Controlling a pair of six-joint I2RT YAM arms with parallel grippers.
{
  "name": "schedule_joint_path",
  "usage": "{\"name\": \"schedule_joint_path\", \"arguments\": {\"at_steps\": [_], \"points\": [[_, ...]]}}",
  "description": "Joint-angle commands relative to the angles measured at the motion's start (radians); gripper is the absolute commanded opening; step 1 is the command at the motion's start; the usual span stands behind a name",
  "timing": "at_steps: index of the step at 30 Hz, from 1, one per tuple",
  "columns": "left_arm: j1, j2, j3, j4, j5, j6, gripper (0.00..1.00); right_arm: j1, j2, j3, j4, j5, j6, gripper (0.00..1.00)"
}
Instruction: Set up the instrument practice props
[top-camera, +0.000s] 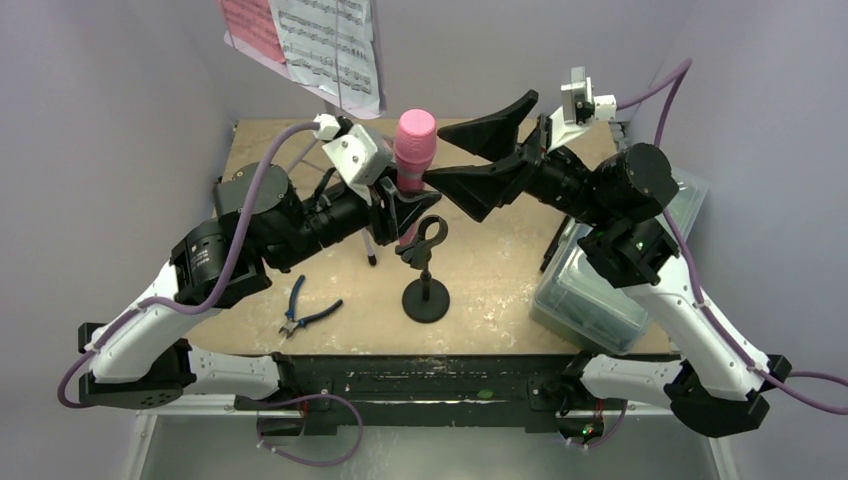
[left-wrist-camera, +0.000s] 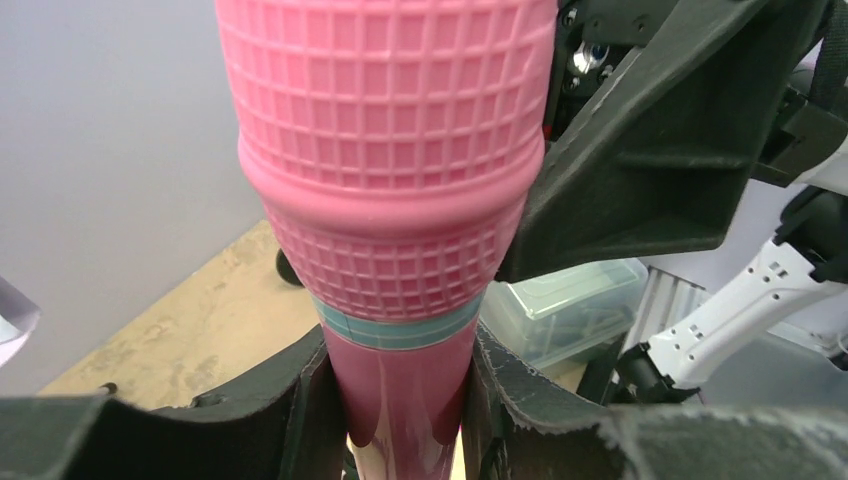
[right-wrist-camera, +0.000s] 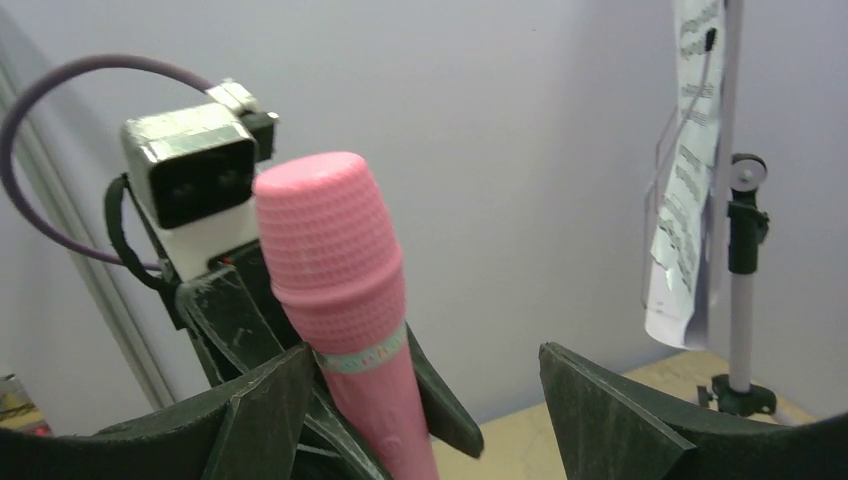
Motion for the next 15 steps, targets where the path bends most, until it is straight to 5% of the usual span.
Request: {"name": "schedule_joint_path", "arguments": {"at_steps": [1, 7, 15], "points": [[-0.008, 0.02, 0.03, -0.087, 0.036, -0.073, 0.0, 0.027, -0.022, 0.018, 0.093, -0.034, -0.005, 0.86], [-0.008, 0.035, 0.033, -0.098, 0.089, -0.069, 0.0, 0.034, -0.003, 0.038, 0.092, -0.053, 0.015, 0.85], [-0.008, 0.037, 0.038, -0.087, 0.111, -0.067, 0.0, 0.057, 0.029, 0.053, 0.03, -0.021, -0.021, 0.61]]}}
